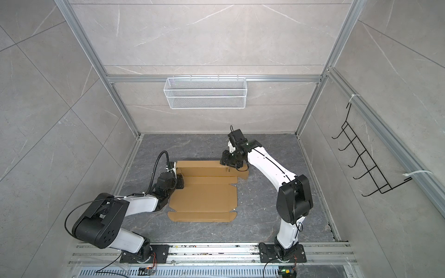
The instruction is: Fold the paper box
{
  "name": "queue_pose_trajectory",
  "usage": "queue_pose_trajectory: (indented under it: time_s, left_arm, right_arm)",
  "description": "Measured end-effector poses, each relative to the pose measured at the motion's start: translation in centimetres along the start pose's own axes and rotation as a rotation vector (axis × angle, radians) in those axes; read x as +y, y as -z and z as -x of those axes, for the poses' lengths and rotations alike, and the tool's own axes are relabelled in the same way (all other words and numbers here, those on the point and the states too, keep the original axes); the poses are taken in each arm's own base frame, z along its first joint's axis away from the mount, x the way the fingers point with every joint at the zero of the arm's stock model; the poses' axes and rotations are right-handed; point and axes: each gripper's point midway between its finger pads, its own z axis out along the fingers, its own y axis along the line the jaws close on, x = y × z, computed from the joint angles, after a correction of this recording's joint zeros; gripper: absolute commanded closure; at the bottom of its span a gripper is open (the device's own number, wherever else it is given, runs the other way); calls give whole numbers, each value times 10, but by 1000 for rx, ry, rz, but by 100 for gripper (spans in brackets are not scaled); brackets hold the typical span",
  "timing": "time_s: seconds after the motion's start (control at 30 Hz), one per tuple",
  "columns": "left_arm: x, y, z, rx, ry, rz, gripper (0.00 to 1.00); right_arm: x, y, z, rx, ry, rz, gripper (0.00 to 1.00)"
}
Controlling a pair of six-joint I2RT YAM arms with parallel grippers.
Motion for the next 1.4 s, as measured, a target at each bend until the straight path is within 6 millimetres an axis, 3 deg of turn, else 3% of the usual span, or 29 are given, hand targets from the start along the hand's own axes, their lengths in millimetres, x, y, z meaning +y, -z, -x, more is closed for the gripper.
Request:
queue_pose_trajectory:
  time_s: [0.13,0.43,0.67,0.8,0.97,1.07,1.2,1.4]
  left_arm:
    - [1,0,0,0,3,4,92]
    - [1,-3,3,46,23,25,98]
    - [0,-3,3,132,50,52,99]
    - [0,2,8,166,45,62,99]
    - [1,7,9,207,50,76,99]
    - [0,7,14,217,47,80,99]
    - [0,8,11,233,48,83,99]
    - [0,7,6,249,60,84,100]
  right_arm:
    - [0,-1,0,-1,-4,3,54]
    - [-5,5,8,0,-32,78,36]
    - [-44,55,20,-85,-135,147,35]
    - [-65,70,2,-137,-180,161,39]
    - [-90,39,-49,-111,-300,165,50]
    - [-108,15,-67,-101,-383,149,55]
    - [-116,-8,-77,-121,-436,134,56]
    - [-105,-42,-71,-179,-431,119,55]
